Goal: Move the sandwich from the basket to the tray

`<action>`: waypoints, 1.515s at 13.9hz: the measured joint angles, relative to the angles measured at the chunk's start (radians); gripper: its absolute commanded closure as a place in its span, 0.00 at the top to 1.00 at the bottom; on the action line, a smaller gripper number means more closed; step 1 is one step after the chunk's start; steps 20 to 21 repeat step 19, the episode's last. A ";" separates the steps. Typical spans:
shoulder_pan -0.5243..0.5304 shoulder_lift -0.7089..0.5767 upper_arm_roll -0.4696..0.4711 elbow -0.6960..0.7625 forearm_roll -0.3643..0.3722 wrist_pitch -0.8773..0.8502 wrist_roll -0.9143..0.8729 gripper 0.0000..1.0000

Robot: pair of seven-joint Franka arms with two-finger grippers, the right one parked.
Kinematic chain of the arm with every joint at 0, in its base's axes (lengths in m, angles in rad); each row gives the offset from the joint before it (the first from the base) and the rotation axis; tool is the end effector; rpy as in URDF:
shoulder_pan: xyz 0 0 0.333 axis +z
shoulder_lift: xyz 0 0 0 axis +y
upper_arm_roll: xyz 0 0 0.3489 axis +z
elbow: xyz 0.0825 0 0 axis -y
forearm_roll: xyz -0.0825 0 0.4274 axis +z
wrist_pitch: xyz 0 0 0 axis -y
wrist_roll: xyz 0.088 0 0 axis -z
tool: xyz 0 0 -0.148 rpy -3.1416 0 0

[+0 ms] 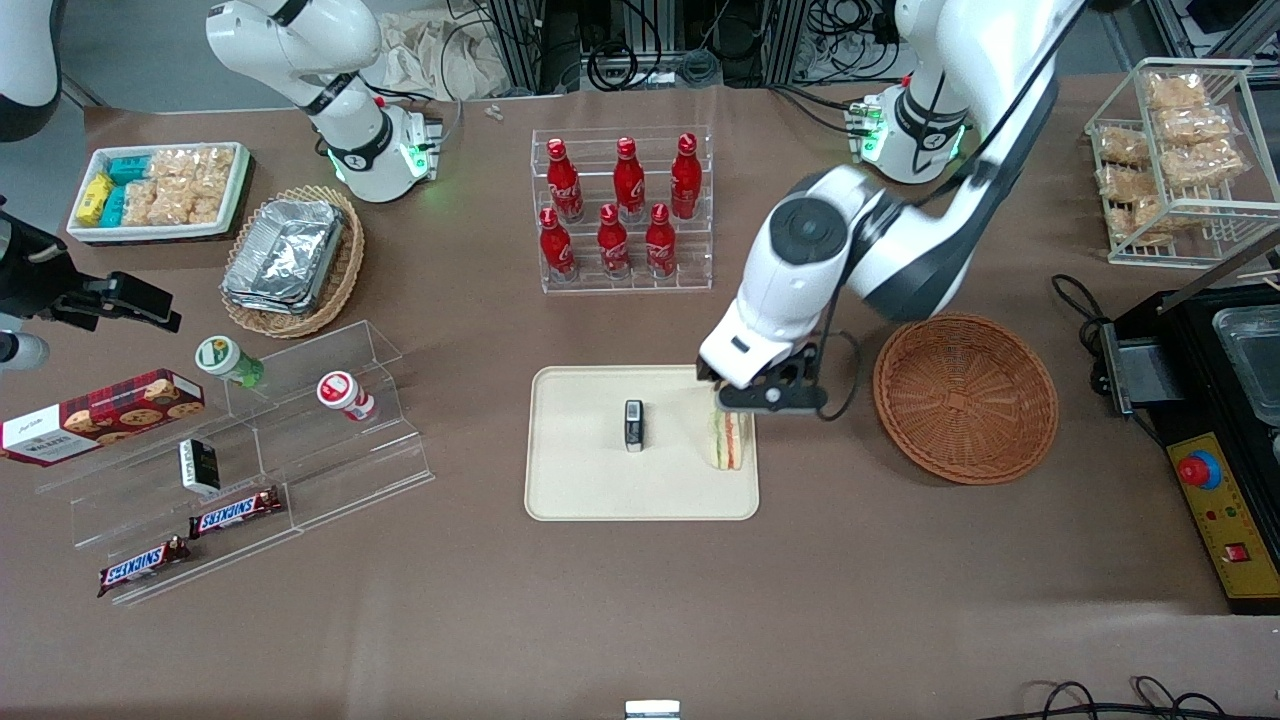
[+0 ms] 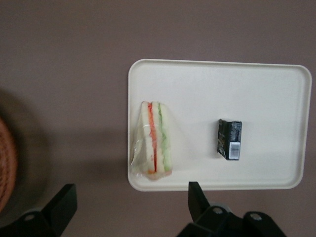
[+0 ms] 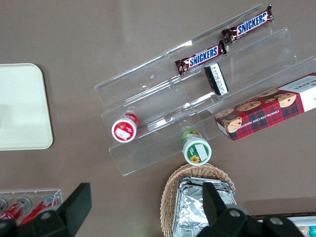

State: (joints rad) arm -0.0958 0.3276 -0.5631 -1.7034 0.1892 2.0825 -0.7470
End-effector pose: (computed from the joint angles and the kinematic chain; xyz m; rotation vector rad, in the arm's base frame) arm 0.5838 -0.3930 0.4087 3.0690 0.0567 0.1223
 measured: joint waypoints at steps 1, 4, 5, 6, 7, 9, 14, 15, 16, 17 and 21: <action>0.003 -0.058 0.022 0.000 -0.049 -0.044 0.017 1.00; -0.020 -0.219 0.186 0.000 -0.197 -0.190 0.173 1.00; -0.029 -0.265 0.250 0.000 -0.227 -0.255 0.246 1.00; -0.037 -0.308 0.316 -0.001 -0.244 -0.318 0.313 1.00; -0.047 -0.347 0.384 -0.002 -0.251 -0.366 0.370 1.00; -0.059 -0.416 0.509 -0.005 -0.256 -0.438 0.469 1.00; -0.069 -0.469 0.582 0.045 -0.257 -0.477 0.515 1.00; -0.072 -0.452 0.582 0.086 -0.257 -0.497 0.513 1.00; -0.072 -0.425 0.582 0.131 -0.257 -0.525 0.513 1.00; -0.071 -0.391 0.583 0.177 -0.256 -0.547 0.512 1.00; -0.058 -0.324 0.584 0.253 -0.256 -0.572 0.511 1.00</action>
